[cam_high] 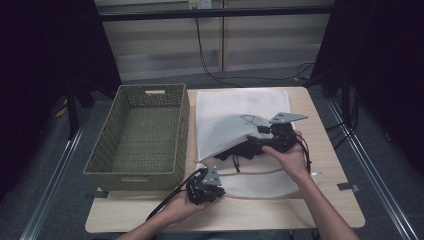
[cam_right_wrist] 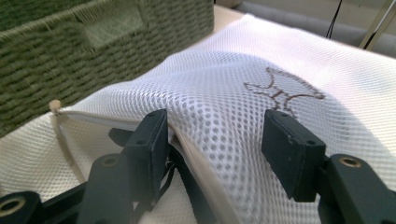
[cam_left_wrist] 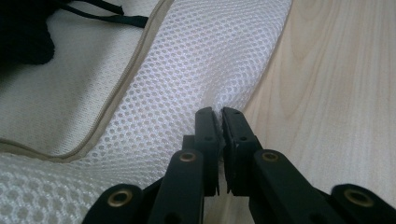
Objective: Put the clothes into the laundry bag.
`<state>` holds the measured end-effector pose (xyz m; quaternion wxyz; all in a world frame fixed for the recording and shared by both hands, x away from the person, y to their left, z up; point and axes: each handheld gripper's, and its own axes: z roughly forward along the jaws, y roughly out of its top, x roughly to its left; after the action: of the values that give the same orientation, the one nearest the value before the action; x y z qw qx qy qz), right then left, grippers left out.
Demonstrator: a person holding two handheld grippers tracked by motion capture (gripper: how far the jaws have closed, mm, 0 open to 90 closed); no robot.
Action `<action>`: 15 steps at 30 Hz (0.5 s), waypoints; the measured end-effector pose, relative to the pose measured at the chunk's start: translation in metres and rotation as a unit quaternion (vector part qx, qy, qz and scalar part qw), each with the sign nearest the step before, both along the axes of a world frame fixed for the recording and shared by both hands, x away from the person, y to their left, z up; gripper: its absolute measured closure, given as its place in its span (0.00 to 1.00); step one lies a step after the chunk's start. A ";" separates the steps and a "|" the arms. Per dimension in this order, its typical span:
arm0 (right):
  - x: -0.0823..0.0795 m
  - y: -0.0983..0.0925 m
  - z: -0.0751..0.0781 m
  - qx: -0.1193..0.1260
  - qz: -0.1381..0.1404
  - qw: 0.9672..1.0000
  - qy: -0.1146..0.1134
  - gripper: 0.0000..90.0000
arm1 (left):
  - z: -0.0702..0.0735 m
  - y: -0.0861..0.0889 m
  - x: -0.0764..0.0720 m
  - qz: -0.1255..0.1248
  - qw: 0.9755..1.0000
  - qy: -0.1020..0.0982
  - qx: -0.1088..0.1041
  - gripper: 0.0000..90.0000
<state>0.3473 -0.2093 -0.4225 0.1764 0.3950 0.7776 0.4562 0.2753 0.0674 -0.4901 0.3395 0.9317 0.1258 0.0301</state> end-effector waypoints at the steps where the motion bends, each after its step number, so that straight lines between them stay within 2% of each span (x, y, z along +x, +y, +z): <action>1: 0.002 0.003 -0.002 -0.003 0.002 1.000 0.001 0.49 | 0.000 0.000 0.000 -0.001 1.000 -0.002 0.000 0.95; 3: 0.003 0.005 -0.004 -0.005 0.004 1.000 0.002 0.50 | 0.000 0.000 0.000 0.000 1.000 -0.001 -0.001 0.95; 4: 0.005 0.008 -0.006 -0.010 0.005 1.000 0.005 0.62 | 0.000 0.000 0.000 0.000 1.000 -0.002 -0.001 0.95; 6: 0.004 0.009 -0.006 -0.007 0.006 1.000 0.002 0.69 | 0.000 0.000 0.000 0.000 1.000 -0.001 -0.001 0.95; 9: -0.001 0.013 -0.004 -0.006 0.024 1.000 -0.007 0.84 | 0.000 0.000 0.000 0.000 1.000 0.001 -0.001 0.95; 13: -0.011 0.019 0.000 -0.006 0.054 0.998 -0.010 0.91 | 0.000 0.000 0.000 0.001 1.000 0.000 0.000 0.95; 15: -0.016 0.021 0.000 -0.002 0.071 0.997 -0.002 0.93 | 0.000 0.000 0.000 0.000 1.000 -0.001 0.001 0.95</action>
<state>0.3312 -0.1884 -0.4229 0.1463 0.3373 0.8044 0.4666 0.2751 0.0673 -0.4900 0.3391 0.9319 0.1248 0.0313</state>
